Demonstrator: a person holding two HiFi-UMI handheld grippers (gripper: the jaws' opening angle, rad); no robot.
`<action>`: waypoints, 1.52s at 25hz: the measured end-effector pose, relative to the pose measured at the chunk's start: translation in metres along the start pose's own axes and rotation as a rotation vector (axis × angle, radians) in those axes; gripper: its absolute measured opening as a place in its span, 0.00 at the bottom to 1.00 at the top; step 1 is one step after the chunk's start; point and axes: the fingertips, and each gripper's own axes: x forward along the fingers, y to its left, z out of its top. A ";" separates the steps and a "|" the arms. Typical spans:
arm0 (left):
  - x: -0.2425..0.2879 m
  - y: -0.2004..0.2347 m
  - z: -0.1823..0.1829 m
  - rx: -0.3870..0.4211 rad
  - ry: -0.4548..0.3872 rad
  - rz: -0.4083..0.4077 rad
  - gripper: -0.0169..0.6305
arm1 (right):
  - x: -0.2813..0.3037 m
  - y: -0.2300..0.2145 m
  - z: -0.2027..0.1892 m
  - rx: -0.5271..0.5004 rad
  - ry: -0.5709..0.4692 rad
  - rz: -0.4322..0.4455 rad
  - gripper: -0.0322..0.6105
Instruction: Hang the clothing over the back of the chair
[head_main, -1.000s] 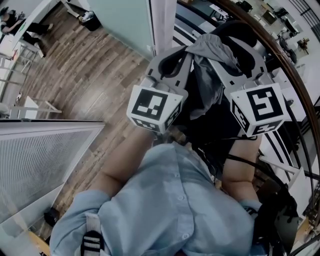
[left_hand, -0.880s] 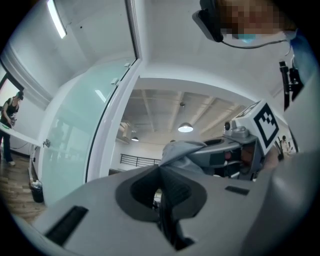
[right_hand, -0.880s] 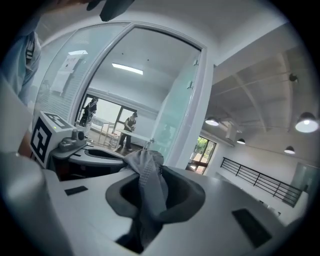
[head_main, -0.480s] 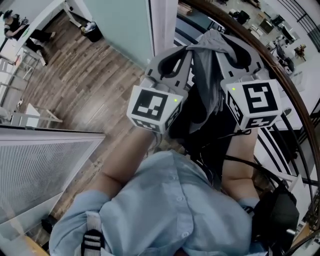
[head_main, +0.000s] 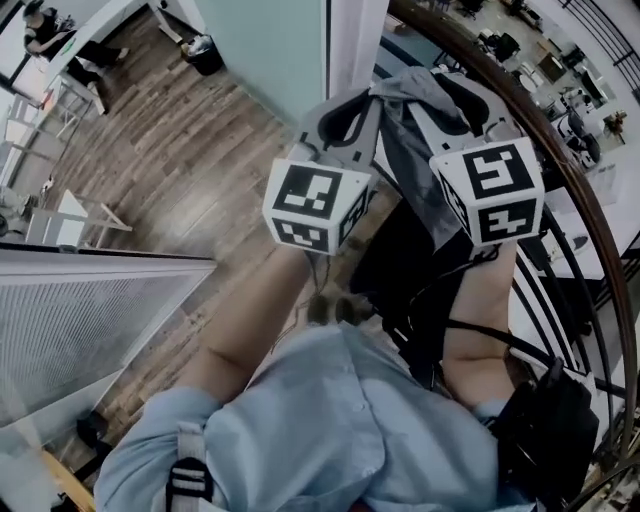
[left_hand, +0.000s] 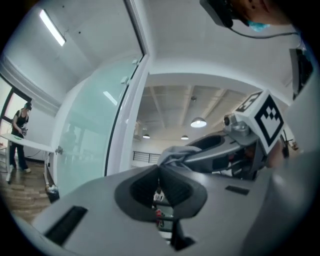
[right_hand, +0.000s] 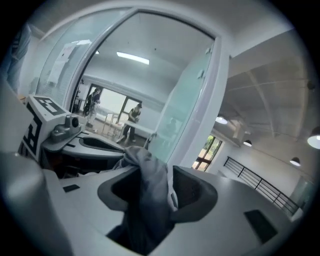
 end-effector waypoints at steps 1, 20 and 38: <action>-0.006 0.000 -0.021 -0.010 0.039 0.000 0.05 | -0.001 0.012 -0.016 0.000 0.041 0.028 0.38; -0.088 -0.050 -0.053 0.003 -0.013 -0.049 0.05 | -0.117 0.062 -0.054 0.355 -0.316 -0.241 0.43; -0.091 -0.108 -0.007 0.095 -0.157 -0.057 0.05 | -0.152 0.063 -0.048 0.329 -0.423 -0.406 0.09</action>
